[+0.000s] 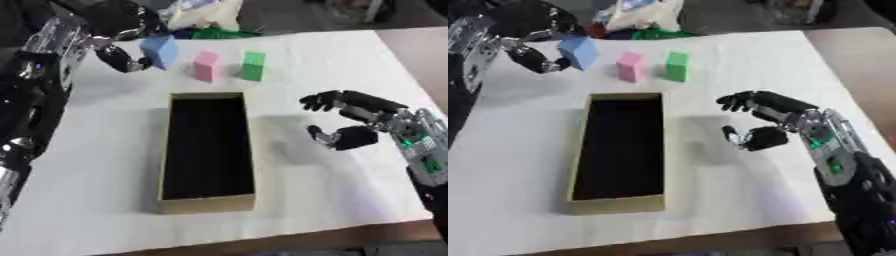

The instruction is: Pick up objects on the table and place them in the box.

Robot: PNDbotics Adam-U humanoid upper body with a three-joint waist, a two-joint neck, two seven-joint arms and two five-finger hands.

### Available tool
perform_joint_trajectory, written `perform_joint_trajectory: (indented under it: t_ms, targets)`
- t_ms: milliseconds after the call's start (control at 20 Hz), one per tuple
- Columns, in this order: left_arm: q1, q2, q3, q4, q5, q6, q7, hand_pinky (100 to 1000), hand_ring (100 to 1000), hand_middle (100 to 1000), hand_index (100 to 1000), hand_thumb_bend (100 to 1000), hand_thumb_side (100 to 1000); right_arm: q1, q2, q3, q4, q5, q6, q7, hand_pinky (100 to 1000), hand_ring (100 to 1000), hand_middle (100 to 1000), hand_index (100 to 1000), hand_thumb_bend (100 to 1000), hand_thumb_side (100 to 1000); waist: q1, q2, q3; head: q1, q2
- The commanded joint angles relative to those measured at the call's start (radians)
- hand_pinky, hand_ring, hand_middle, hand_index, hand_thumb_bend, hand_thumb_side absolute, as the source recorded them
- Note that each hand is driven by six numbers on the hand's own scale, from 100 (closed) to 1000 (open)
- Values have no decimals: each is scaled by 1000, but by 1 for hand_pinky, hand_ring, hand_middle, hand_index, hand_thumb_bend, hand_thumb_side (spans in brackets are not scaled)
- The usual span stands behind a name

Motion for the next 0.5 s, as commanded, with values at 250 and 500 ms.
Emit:
perform_joint_trajectory:
  t_ms: [250, 500]
  targets:
    - [21, 47, -99, -119, 148, -66, -120, 752, 621, 563, 833, 238, 100, -12, -9, -12, -8, 7, -3, -4, 812, 842, 827, 978, 100, 519, -5, -24, 4, -10, 2]
    - [38, 47, -156, -147, 192, -96, -185, 756, 628, 572, 838, 225, 119, -13, -11, -12, -6, 7, -3, -1, 812, 842, 826, 977, 100, 524, -6, -24, 4, -13, 1]
